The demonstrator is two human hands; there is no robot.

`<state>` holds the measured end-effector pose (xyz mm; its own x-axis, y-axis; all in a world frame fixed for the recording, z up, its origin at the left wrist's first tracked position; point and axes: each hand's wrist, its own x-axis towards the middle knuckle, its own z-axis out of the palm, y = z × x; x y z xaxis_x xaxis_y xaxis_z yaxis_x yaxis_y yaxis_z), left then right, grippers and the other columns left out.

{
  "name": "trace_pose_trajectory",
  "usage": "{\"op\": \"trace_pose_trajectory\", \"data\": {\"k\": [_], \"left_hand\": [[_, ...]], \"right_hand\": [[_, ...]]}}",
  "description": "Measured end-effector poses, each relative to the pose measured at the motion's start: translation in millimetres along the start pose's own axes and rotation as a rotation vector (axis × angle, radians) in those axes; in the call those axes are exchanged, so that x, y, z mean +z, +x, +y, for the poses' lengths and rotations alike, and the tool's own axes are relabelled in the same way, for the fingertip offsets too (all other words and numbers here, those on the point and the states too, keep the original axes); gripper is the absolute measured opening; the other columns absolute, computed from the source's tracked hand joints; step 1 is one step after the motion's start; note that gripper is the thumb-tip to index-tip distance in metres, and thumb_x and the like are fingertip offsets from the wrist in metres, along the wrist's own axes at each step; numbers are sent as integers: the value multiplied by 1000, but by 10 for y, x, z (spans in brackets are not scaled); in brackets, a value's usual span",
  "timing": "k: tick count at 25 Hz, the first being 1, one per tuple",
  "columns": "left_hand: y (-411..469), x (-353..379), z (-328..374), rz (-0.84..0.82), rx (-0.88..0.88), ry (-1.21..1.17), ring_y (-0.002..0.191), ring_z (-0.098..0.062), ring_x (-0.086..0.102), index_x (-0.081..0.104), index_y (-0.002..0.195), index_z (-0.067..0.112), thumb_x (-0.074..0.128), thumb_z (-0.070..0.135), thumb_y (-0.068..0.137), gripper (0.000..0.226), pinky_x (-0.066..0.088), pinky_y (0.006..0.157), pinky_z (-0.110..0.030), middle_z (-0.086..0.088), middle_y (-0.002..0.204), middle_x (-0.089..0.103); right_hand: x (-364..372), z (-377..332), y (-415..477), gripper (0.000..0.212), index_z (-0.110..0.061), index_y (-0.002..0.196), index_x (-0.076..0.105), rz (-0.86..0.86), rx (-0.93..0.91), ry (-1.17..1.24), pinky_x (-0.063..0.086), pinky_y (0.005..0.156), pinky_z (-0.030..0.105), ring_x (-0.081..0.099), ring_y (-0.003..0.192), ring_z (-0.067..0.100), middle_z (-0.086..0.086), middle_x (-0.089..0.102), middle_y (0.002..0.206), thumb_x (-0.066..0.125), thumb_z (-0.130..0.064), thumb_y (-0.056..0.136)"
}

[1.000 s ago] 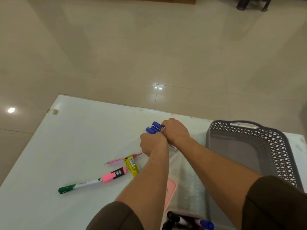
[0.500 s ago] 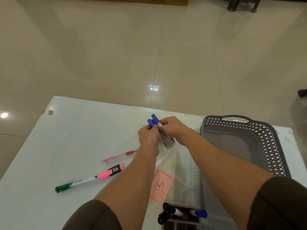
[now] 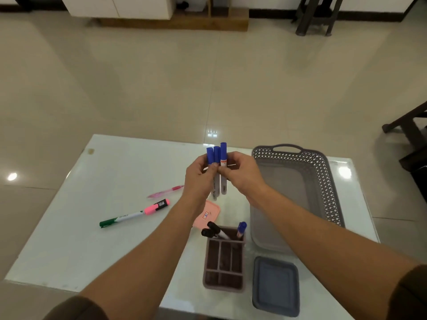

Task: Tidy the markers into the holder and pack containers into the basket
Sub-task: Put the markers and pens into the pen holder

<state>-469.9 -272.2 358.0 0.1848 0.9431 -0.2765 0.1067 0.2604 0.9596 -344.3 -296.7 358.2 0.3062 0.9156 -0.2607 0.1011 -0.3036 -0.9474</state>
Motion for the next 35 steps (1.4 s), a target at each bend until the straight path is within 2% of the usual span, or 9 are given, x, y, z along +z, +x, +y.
{"op": "trace_pose_trajectory", "data": {"k": [5,10,15,17,19,24,27,31,35], "left_hand": [[-597,-34,23,-90,-11,-16,109,-20,64,63,119,22,50,13,102,24,52,95,-37,-4,116,67],[-1010,111,-134,-90,-45,-53,86,-22,58,60,106,13,49,6,93,19,49,78,-40,-11,98,63],[-1044,208,-297,-74,-55,-35,90,-20,60,58,113,5,45,1,94,23,54,81,-35,-20,106,64],[-1039,191,-376,-86,-64,-44,83,-19,61,57,115,5,45,0,95,24,56,69,-28,-20,102,63],[-1045,164,-434,-91,-73,-48,77,-19,60,56,117,5,44,0,96,24,54,63,-28,-19,99,63],[-987,199,-468,-79,-74,-8,79,-18,60,56,118,10,44,3,97,25,54,66,-28,-12,96,64],[-979,214,-509,-55,-79,-15,86,-19,62,59,114,11,44,3,96,25,55,76,-30,-15,101,65],[-1013,234,-503,-5,-57,-6,91,-13,60,60,114,10,43,3,96,26,52,73,-18,-8,103,64],[-1070,228,-478,-2,-37,-30,95,-12,59,59,117,12,42,3,99,27,49,79,-18,-2,102,63]], "right_hand": [[-74,42,-635,21,-17,106,71,50,-92,-51,61,86,36,74,89,13,-2,76,95,78,-11,87],[-67,279,-1043,19,-20,99,69,118,-126,-76,62,82,36,74,88,11,-5,75,94,81,-18,85],[-33,523,-1123,18,-23,103,70,217,-124,-145,63,76,38,72,84,9,-8,74,90,79,-20,87],[-13,586,-1120,20,-22,106,69,217,-131,-201,61,70,30,71,84,7,-9,73,92,78,-21,88],[19,640,-1127,22,-22,109,68,210,-147,-247,57,67,19,70,84,5,-8,73,96,78,-21,89],[29,666,-1115,25,-21,113,67,231,-177,-274,57,75,19,69,88,7,-6,71,99,76,-21,90],[11,656,-1142,30,-21,113,68,209,-206,-269,57,80,17,70,91,6,-7,72,101,79,-15,86],[15,664,-1165,37,-24,116,68,196,-222,-244,59,85,20,69,97,4,-9,72,106,81,-14,83],[1,645,-1178,41,-22,125,67,184,-249,-272,58,88,22,68,100,5,-6,72,114,79,-16,86]]}}
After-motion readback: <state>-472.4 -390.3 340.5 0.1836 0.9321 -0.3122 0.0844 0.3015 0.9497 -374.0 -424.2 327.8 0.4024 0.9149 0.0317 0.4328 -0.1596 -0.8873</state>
